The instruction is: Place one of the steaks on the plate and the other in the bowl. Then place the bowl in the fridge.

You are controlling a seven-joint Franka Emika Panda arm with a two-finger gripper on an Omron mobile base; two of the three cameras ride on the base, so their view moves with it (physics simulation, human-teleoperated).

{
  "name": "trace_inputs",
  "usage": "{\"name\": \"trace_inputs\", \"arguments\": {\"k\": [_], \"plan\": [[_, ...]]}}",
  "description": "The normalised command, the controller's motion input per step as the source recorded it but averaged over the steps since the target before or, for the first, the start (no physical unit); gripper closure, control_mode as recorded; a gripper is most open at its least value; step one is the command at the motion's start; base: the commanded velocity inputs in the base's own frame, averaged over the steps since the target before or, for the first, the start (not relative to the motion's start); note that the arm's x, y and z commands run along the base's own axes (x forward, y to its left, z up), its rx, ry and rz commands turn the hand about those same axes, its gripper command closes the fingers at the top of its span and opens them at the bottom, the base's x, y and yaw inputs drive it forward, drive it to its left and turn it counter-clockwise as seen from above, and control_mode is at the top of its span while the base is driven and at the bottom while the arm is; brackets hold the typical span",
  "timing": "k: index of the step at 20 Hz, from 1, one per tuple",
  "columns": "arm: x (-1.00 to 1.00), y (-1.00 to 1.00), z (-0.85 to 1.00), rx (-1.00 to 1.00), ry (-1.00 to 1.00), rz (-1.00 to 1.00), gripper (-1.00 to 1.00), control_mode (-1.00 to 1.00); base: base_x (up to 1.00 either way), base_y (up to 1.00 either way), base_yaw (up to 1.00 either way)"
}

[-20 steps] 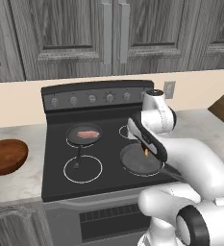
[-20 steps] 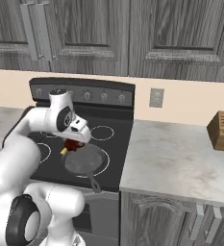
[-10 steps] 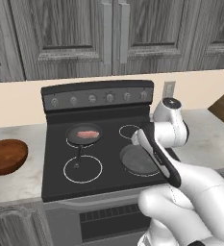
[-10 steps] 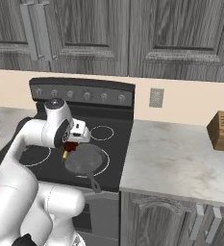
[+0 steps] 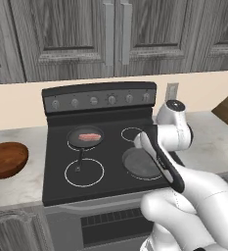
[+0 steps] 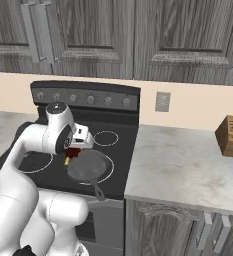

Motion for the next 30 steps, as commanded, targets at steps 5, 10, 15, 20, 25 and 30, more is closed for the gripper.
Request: {"name": "trace_inputs", "arguments": {"k": [5,10,15,20,25,30], "plan": [[0.0,0.2,0.0,0.0,0.0,-0.01,1.0,1.0,0.0,0.5,-0.03],[0.0,0.0,0.0,0.0,0.0,0.0,1.0,1.0,0.0,1.0,-0.12],[0.0,0.0,0.0,0.0,0.0,0.0,1.0,1.0,0.0,0.98,-0.1],[0.0,0.0,0.0,0.0,0.0,0.0,1.0,1.0,0.08,0.77,0.0],[0.02,0.16,0.0,0.0,0.0,0.0,1.0,-1.0,0.04,0.59,0.0],[0.22,0.87,0.0,0.0,0.0,0.0,1.0,-1.0,0.0,0.0,0.0]]}}
